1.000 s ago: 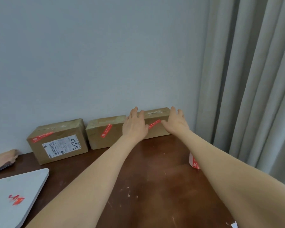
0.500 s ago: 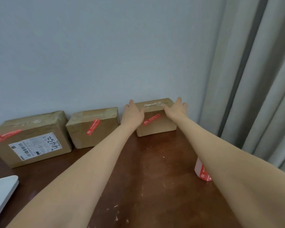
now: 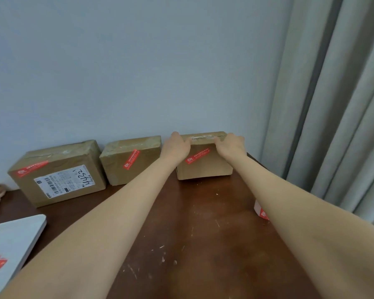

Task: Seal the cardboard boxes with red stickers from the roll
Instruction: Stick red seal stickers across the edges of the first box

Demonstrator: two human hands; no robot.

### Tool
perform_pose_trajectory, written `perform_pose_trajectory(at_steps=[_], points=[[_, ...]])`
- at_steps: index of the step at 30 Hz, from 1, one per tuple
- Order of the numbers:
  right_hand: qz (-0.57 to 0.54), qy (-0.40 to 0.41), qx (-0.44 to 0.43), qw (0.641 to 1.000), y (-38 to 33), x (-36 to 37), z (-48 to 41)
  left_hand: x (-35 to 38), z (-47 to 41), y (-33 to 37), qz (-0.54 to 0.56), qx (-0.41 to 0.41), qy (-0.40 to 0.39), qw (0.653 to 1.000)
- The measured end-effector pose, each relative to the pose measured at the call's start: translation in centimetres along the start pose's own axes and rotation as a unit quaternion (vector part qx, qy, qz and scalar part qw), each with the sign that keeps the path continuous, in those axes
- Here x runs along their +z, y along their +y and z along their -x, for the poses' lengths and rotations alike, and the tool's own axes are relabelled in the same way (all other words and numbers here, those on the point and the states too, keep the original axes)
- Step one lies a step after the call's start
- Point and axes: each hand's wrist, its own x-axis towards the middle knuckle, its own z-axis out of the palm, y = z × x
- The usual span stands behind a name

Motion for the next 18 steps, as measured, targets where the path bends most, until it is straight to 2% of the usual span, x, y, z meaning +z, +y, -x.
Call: perform_pose_trajectory(at_steps=[9, 18], points=[[0.003, 0.003, -0.002, 1.000, -0.4, -0.7, 6.7, -3.7, 6.9, -1.7, -0.008, 0.036, 0.017, 0.999], [0.044, -0.016, -0.029, 0.998, -0.9, -0.8, 12.8, -5.8, 11.2, -4.7, -0.001, 0.014, 0.029, 0.999]])
